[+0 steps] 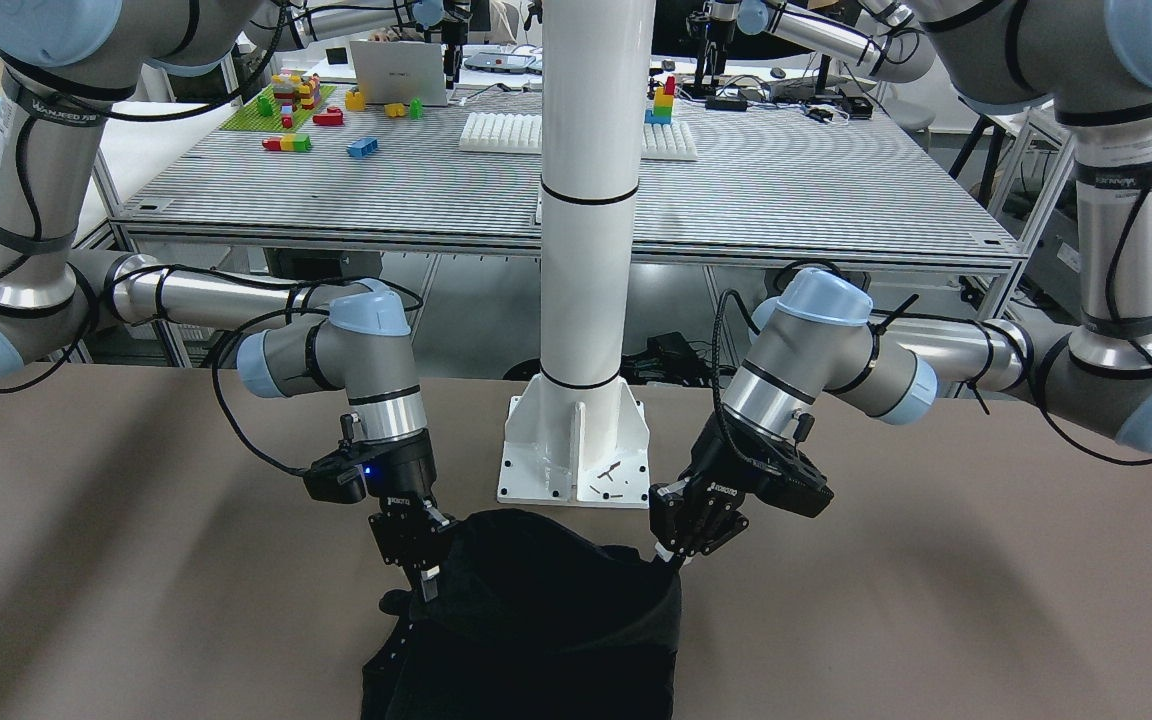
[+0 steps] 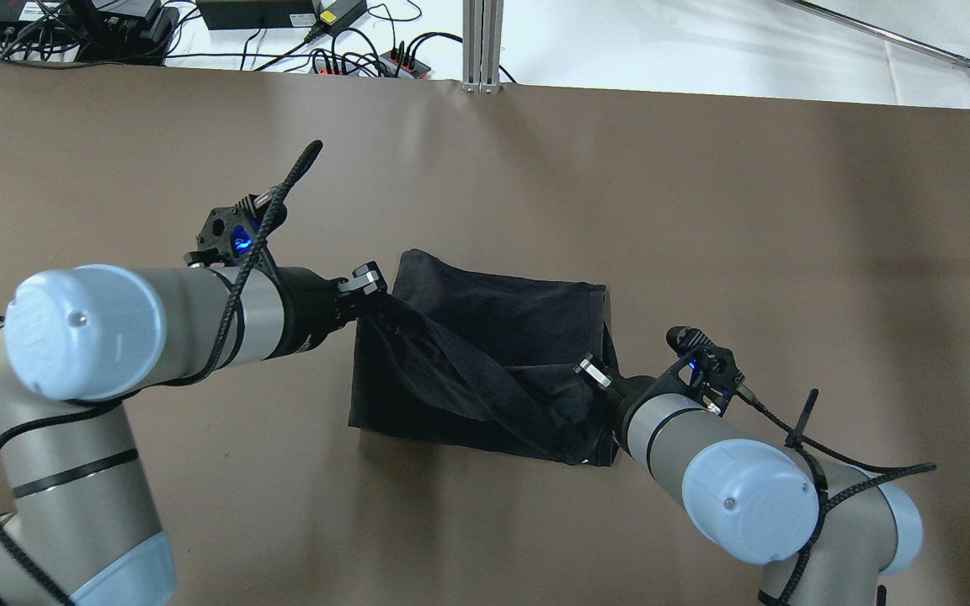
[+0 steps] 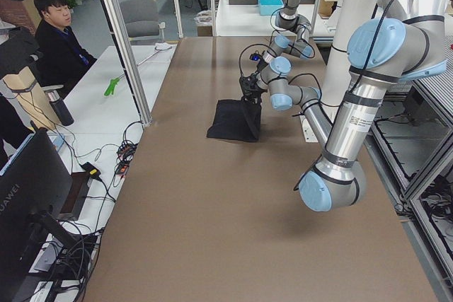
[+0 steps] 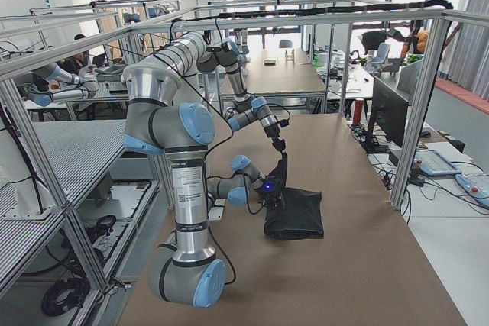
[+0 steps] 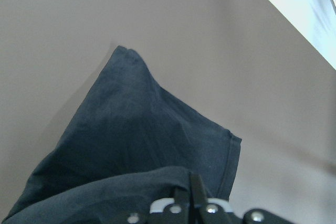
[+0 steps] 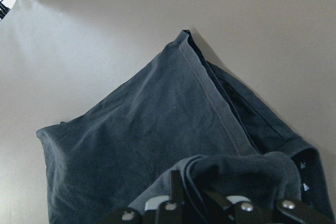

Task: Fold clothes
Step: 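Fold the near end over toward the far end with both grippers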

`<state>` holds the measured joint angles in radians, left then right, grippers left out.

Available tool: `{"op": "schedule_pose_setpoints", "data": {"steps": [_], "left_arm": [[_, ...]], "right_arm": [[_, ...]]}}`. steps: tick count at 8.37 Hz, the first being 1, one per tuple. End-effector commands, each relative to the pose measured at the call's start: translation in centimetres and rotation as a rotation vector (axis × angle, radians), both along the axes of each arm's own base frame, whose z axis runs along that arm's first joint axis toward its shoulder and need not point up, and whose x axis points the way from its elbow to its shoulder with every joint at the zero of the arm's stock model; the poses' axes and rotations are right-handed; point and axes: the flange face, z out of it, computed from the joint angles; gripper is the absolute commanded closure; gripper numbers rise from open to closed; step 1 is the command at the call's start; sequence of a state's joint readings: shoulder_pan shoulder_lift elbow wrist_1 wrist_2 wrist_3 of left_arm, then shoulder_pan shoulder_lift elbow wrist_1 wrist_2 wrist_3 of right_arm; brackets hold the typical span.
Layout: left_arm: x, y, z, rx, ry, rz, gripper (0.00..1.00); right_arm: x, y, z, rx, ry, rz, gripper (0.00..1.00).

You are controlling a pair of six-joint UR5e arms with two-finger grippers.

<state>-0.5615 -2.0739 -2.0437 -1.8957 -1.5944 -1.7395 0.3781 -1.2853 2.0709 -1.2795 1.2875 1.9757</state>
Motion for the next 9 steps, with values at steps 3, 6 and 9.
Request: {"op": "schedule_pose_setpoints", "data": {"steps": [3,6,9], "left_arm": [[6.4,-12.6,-2.0,-0.001,-0.156,-0.073,1.00],[9.3,-19.6,-1.2,-0.019,-0.275,-0.093,1.00],[13.8,-23.7,1.0,-0.055,-0.384,-0.074,1.00]], "right_arm": [[-2.7,-4.2,2.9,0.008,0.119,0.014,1.00],[-6.4,-8.4,4.8,-0.010,0.201,-0.010,1.00],[-8.4,-9.9,5.9,-0.001,0.220,-0.017,0.84]]}}
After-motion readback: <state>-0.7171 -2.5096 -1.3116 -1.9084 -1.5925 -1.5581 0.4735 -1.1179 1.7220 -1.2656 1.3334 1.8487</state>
